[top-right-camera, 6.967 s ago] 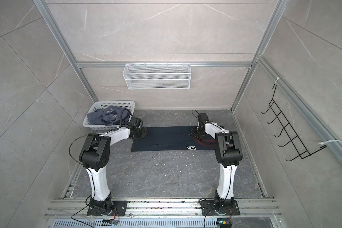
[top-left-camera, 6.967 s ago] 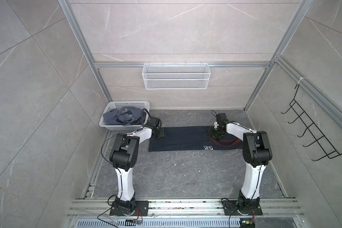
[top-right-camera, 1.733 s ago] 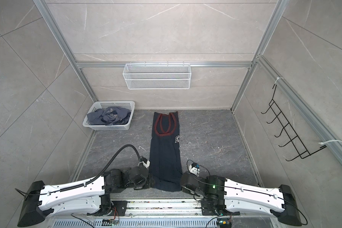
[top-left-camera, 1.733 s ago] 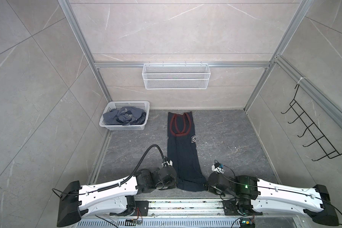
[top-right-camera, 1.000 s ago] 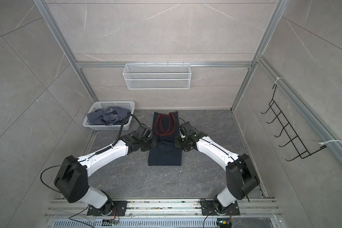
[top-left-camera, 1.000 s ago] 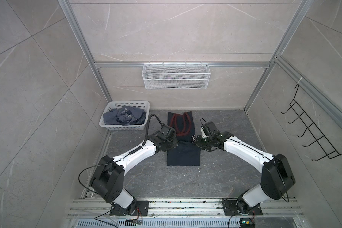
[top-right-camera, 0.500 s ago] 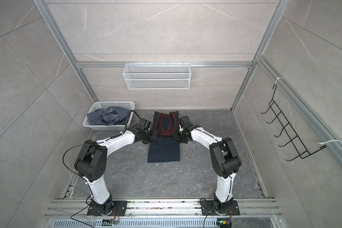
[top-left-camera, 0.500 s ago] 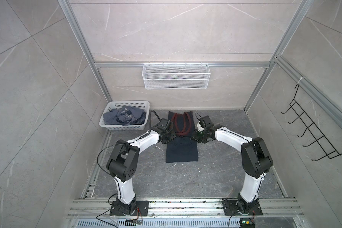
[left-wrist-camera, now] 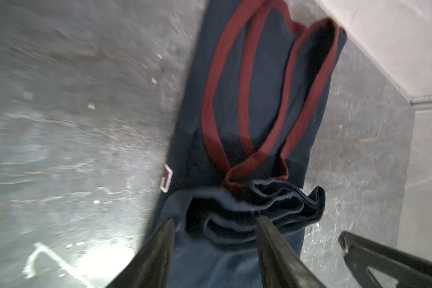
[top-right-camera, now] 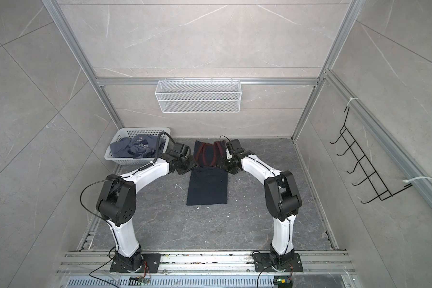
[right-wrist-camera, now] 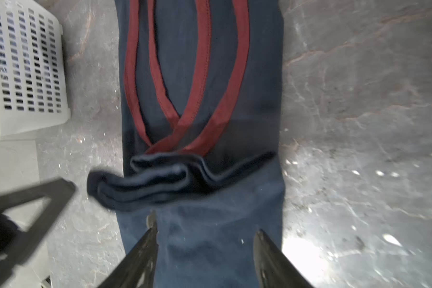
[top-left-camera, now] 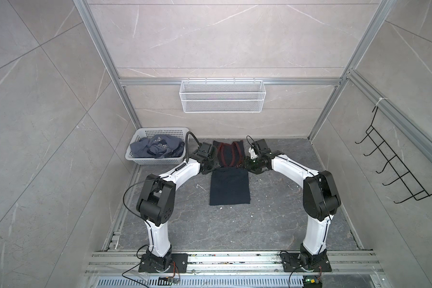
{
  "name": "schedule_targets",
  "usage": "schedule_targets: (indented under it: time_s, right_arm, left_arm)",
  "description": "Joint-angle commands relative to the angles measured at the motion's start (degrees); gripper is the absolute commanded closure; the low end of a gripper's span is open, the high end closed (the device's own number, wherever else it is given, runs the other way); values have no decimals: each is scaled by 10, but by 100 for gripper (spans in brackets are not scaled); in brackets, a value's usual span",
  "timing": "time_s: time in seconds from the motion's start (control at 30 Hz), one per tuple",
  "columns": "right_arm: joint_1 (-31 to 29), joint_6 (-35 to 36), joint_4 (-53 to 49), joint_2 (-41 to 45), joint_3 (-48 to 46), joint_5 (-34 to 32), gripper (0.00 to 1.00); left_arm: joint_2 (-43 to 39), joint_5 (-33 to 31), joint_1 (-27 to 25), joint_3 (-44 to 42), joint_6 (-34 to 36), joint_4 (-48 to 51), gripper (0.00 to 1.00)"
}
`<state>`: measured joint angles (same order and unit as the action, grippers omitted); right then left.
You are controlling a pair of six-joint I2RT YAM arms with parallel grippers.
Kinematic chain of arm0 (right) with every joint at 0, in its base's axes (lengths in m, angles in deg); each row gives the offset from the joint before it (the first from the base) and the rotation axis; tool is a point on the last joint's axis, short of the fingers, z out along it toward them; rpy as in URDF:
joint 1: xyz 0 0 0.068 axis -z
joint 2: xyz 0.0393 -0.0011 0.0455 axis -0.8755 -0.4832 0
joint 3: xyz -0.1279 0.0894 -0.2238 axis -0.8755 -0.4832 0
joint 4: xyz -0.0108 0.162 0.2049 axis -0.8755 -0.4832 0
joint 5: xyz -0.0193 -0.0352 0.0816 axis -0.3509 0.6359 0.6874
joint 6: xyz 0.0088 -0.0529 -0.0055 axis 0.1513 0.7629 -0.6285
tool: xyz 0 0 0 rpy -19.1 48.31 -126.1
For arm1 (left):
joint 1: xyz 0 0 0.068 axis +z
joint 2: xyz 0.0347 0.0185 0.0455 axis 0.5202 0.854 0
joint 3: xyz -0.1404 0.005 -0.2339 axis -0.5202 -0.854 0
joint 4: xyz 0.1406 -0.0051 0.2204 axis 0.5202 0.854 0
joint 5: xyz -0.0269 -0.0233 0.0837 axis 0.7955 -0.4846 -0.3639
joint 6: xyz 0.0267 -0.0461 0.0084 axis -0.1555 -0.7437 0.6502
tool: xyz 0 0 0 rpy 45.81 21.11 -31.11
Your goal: Fold and stack the tank tops
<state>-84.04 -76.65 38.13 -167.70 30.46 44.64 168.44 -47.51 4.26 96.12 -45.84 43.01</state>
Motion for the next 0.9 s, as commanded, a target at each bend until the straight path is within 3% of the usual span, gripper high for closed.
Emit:
schedule_targets:
  time_s: [0.0,0.2,0.4,0.6,0.87]
  right_arm:
    - [0,28,-33,77,-50,-19,37]
    - [-1,-4,-1,192,-208,9,36]
    - [-9,-103,120,305,-402,87,37]
    - [-18,-162,224,317,-499,116,39]
    - [-38,-190,310,261,-512,118,41]
  left_arm:
    - [-67,-36,2,-27,34,25,41]
    - [-154,29,-5,-158,47,15,38]
    - [-241,86,-31,-290,25,-6,34]
    - [-258,118,-38,-363,-3,-62,33]
    - [-217,154,-37,-399,-34,-142,33]
